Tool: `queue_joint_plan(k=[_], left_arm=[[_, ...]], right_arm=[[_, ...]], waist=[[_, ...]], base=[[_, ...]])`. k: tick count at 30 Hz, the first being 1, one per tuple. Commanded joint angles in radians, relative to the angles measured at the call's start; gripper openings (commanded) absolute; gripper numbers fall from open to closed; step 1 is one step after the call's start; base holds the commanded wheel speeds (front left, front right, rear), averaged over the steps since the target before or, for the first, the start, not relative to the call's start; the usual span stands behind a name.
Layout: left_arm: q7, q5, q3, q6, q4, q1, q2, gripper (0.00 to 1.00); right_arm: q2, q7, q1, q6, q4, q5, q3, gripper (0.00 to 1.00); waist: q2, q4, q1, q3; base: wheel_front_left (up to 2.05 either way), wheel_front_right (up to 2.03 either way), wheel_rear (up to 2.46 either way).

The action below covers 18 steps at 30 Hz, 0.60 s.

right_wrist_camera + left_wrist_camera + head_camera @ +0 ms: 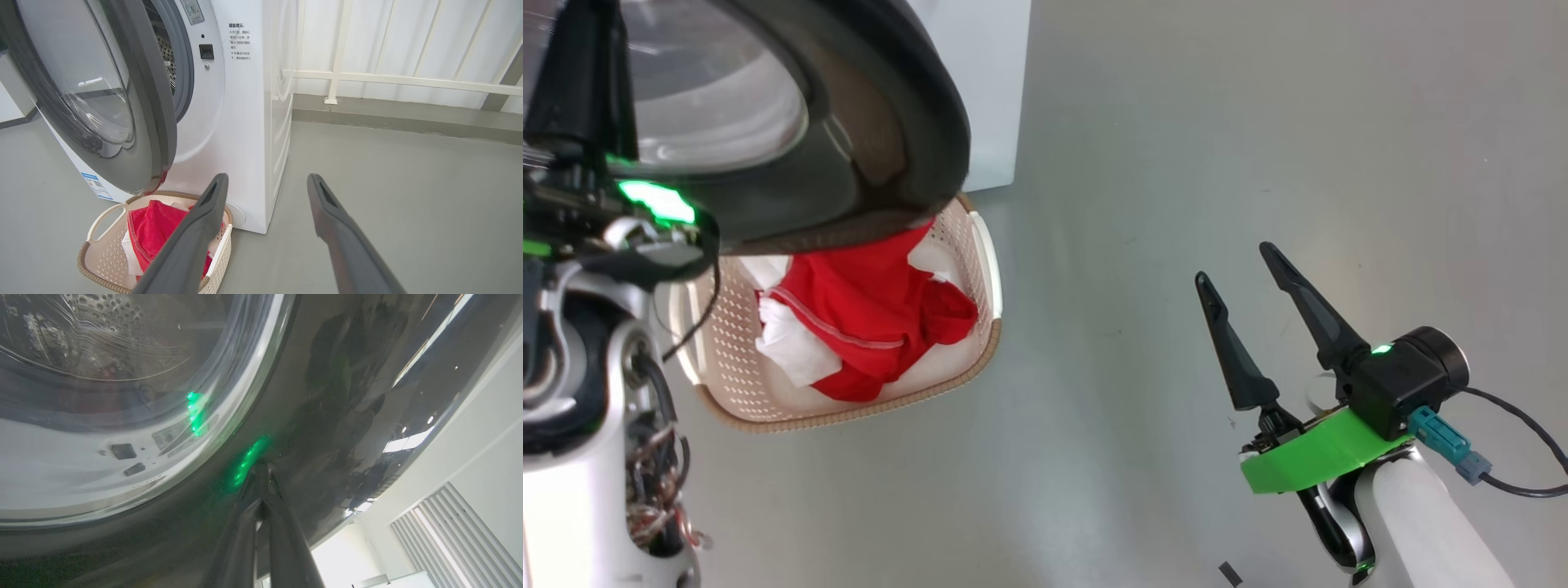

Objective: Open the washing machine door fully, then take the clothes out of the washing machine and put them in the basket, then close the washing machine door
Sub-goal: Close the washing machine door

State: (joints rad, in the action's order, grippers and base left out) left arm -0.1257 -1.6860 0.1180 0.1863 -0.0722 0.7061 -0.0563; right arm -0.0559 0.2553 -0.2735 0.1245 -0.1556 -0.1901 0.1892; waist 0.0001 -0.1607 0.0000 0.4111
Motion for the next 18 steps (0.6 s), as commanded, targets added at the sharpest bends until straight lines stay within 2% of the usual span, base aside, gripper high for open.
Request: queue_joint_plan(k=[1,14,15,16,18], left_arm=[[0.001,0.009,0.02,-0.012,-0.015,0.037,-0.037,0.0],[-0.023,0.013,0.016,-0.038,0.046,0.082,-0.056,0.0],[-0.024,0.013,0.017,-0.041,0.05,0.077,-0.056,0.07],[-0.023,0.01,0.02,-0.043,0.052,0.072,-0.055,0.43],[-0.026,0.003,0.023,-0.046,0.055,0.058,-0.051,1.0]], right_arm=[[0.005,0.006,-0.013,0.006,0.027,0.004,0.026,1.0],[0.006,0.006,-0.025,0.006,0.024,-0.003,0.029,1.0],[0.006,0.006,-0.026,0.006,0.023,-0.003,0.028,1.0],[0.006,0.006,-0.026,0.006,0.023,-0.004,0.026,1.0],[0.006,0.006,-0.023,0.006,0.023,-0.005,0.021,1.0]], waist=[[-0.0001,-0.009,0.0,0.009],[-0.0001,-0.025,0.0,0.029],[-0.0001,-0.024,0.0,0.026],[-0.0001,-0.023,0.0,0.022],[-0.0001,-0.018,0.0,0.012]], base=[[0.0,0.0,0.0],[0.0,0.0,0.0],[0.0,0.0,0.0],[0.0,0.0,0.0],[0.0,0.0,0.0]])
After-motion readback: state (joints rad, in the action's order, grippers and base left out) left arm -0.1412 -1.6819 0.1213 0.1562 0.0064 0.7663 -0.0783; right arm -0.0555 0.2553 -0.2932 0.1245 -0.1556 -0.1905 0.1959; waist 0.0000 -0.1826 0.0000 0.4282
